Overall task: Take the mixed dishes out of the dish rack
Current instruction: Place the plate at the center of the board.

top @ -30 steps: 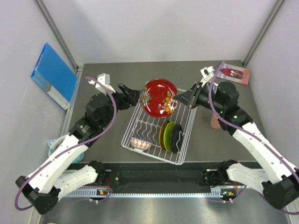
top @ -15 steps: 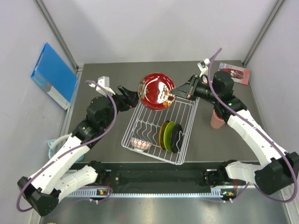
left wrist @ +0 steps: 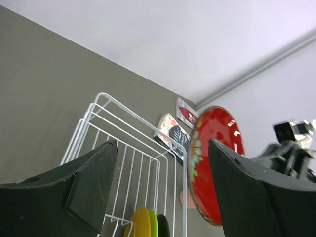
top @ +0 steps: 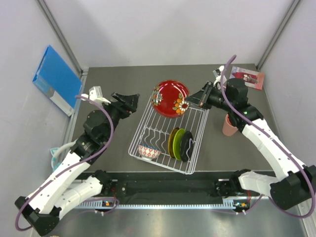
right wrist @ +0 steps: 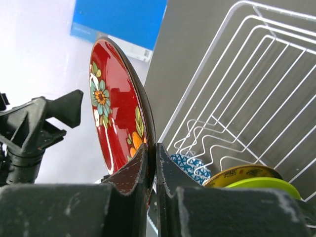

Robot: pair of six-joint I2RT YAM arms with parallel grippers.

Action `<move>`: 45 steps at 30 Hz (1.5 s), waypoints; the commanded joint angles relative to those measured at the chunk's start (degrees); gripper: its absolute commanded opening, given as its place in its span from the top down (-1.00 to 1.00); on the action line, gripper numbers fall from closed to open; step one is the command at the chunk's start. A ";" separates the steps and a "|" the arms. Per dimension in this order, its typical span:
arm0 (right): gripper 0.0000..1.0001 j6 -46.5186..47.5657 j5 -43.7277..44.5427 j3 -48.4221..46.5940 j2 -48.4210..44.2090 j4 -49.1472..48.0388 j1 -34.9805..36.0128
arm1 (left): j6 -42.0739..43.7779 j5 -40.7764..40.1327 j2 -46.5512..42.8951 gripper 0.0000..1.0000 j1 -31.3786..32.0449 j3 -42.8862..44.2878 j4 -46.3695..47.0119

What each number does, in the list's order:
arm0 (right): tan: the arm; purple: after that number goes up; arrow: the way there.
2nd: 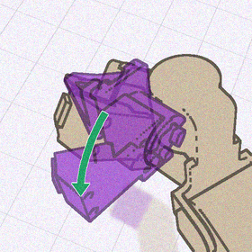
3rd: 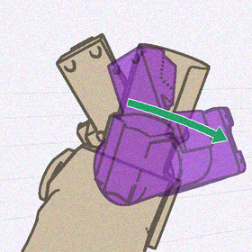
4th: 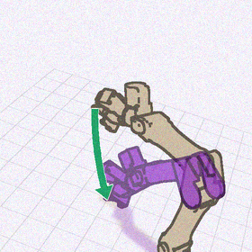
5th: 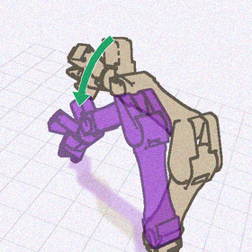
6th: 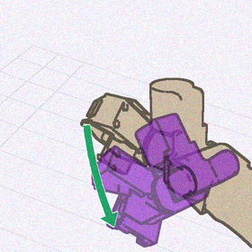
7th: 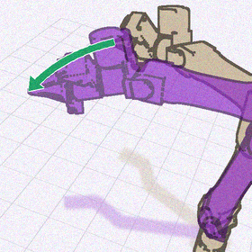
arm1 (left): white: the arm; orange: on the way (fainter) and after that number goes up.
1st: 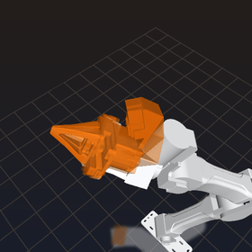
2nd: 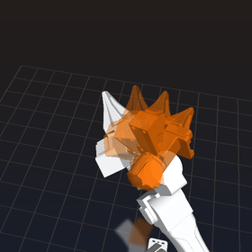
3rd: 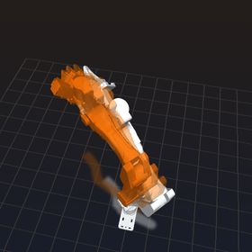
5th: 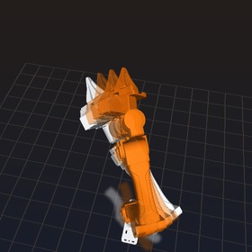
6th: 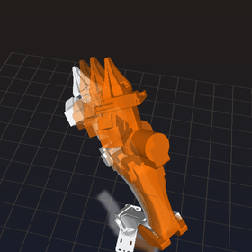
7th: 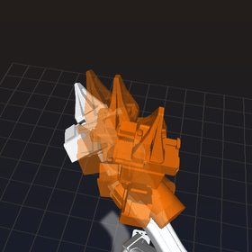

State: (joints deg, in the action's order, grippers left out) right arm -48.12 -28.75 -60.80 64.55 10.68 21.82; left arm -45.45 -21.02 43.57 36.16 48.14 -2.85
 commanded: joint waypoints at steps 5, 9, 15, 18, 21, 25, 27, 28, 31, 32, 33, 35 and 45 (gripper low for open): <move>1.00 -2.77 -5.52 -0.64 2.77 -9.71 -0.47 | 0.54 17.83 8.19 -0.57 0.14 1.25 6.37; 1.00 -2.68 -7.19 -1.08 2.86 -10.06 -0.38 | -0.60 23.47 10.39 -0.55 0.14 0.38 9.60; 1.00 -3.12 -9.56 -0.20 2.68 -11.73 -0.38 | -1.66 24.97 11.71 -0.53 0.14 -0.85 11.03; 1.00 -2.86 -10.09 -0.20 2.95 -11.29 -0.47 | -1.66 24.62 11.89 -0.49 0.14 -0.85 11.46; 1.00 -1.72 -10.62 -0.20 3.12 -10.85 -0.29 | -1.57 24.36 11.89 -0.43 0.14 -0.68 11.64; 1.00 0.91 -9.83 -0.46 3.82 -6.47 0.50 | -1.48 24.62 12.41 -0.06 0.14 -0.68 11.99; 1.00 2.23 -8.96 -0.64 3.82 -5.50 0.76 | -1.31 25.14 12.50 0.50 0.14 -0.59 12.08; 1.00 2.67 -8.34 -0.73 3.74 -4.19 1.11 | -1.22 25.23 12.76 0.66 0.14 -0.50 12.17; 1.00 4.26 -7.11 -1.34 3.82 -2.51 1.73 | -0.52 25.06 13.20 1.00 0.14 -0.06 11.29; 1.00 4.52 -7.02 -1.78 3.82 -1.98 1.90 | -0.17 25.06 13.21 1.00 0.14 -0.06 11.20; 1.00 5.74 -6.15 -2.04 3.91 -1.19 2.34 | 0.01 25.41 13.29 1.00 0.05 0.02 11.11; 1.00 7.33 -5.00 -3.09 4.00 1.09 2.87 | 0.36 25.50 13.47 1.00 0.14 0.20 11.03; -0.99 10.32 6.69 -2.66 -3.55 2.33 3.66 | 2.56 8.45 14.16 1.00 -2.58 10.47 -1.97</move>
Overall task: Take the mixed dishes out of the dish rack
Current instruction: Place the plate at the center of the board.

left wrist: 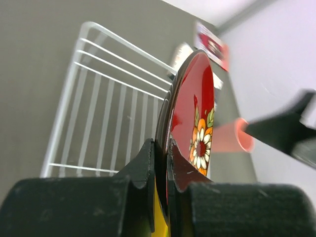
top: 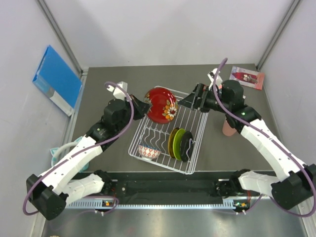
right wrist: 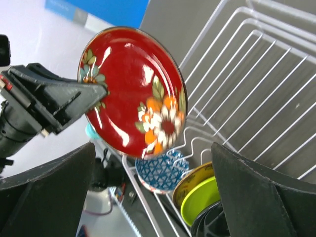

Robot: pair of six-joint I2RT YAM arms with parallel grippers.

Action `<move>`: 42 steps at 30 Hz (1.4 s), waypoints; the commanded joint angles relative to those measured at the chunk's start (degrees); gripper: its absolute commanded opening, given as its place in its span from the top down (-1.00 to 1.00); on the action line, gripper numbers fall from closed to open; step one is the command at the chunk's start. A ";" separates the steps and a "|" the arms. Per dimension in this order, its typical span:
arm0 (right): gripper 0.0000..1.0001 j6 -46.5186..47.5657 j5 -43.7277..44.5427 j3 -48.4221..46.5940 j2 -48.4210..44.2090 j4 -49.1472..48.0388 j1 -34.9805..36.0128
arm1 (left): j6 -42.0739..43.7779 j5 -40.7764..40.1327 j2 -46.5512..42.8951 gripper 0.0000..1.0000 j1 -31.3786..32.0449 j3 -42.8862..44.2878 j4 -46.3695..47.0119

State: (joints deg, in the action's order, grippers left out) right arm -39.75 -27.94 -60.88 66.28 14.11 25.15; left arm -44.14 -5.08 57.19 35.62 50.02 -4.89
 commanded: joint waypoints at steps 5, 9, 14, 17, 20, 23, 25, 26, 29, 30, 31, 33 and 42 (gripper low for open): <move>-0.99 3.44 9.31 -1.26 -8.88 -0.40 0.34 | 0.99 -11.61 3.36 1.00 -8.79 14.74 -3.37; -0.99 5.99 8.79 1.20 -12.57 -0.75 0.34 | -1.21 -10.22 7.05 1.00 -17.67 17.74 -4.78; -0.99 9.24 10.53 3.84 -15.39 2.32 0.34 | -4.02 -7.14 16.08 1.00 -28.13 19.76 -3.82; -0.99 9.78 11.59 6.03 -17.32 2.85 0.34 | -4.64 -5.56 22.41 1.00 -31.83 21.52 -2.76; -0.98 10.04 11.60 7.53 -18.90 2.85 0.43 | -4.73 -4.24 28.65 1.00 -34.21 23.80 -2.06; -0.99 10.39 12.12 8.50 -19.79 3.20 0.34 | -3.94 -2.83 34.54 1.00 -35.26 26.17 -1.53; -0.99 10.30 12.04 8.94 -20.05 3.29 0.34 | -4.55 -1.69 37.80 1.00 -36.83 28.19 -3.36; -0.99 10.30 11.69 9.03 -20.05 3.21 0.34 | -4.81 -0.55 40.43 1.00 -37.46 29.51 -3.55; -0.99 10.39 11.16 9.55 -20.23 3.21 0.43 | -4.90 0.60 43.78 1.00 -39.39 29.70 -1.63; -0.99 10.39 11.24 9.99 -20.66 3.29 0.34 | -4.82 0.95 44.49 1.00 -39.74 29.70 -1.01; -0.99 10.48 11.33 10.25 -20.75 3.12 0.34 | -3.68 1.30 45.37 1.00 -40.36 30.05 -0.74; -0.99 10.74 11.51 10.87 -21.10 3.29 0.25 | -2.36 0.86 48.44 1.00 -40.89 32.41 -2.75; -0.99 11.01 11.86 10.70 -19.26 2.86 0.34 | 2.04 0.25 56.10 0.89 -42.12 36.55 -7.59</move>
State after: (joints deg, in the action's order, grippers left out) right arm -29.71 -16.53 -49.50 46.52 18.90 25.12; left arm -44.38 -5.06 112.81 -6.42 83.68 -13.67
